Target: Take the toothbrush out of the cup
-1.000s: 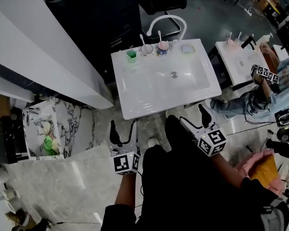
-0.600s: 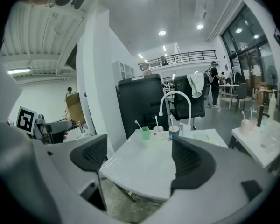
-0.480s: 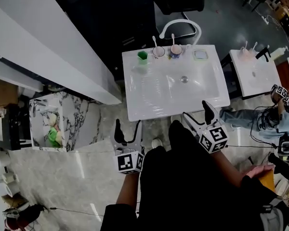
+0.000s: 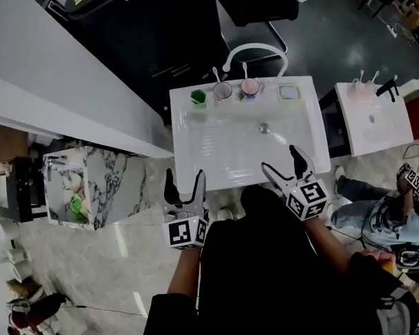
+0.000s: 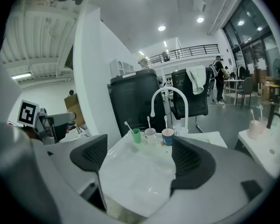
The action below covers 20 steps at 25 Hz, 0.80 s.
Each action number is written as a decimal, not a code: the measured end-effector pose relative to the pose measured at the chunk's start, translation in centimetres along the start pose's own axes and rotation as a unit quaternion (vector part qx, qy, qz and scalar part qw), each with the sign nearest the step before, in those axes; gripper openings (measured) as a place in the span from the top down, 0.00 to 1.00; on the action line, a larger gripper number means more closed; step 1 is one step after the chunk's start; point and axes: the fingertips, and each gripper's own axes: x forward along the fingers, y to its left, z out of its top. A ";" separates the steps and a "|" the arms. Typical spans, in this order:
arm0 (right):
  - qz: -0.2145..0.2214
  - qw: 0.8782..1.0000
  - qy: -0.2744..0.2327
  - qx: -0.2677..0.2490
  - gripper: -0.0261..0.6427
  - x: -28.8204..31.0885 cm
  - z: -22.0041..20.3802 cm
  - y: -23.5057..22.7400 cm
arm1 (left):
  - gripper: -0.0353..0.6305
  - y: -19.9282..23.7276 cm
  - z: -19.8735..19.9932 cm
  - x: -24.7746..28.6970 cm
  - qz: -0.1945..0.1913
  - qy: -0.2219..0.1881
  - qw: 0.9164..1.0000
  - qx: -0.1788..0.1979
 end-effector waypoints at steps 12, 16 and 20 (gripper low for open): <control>0.026 1.000 0.000 0.015 0.34 3.5 1.7 -7.8 | 0.43 -4.3 -0.3 9.1 0.007 0.023 1.000 -0.015; 0.034 0.999 0.004 0.018 0.34 4.2 1.9 -9.3 | 0.43 -4.7 -0.5 10.6 0.021 0.029 0.999 -0.023; 0.043 0.999 0.007 0.011 0.34 4.8 2.1 -10.4 | 0.43 -5.2 -1.1 11.8 0.030 0.037 0.999 -0.025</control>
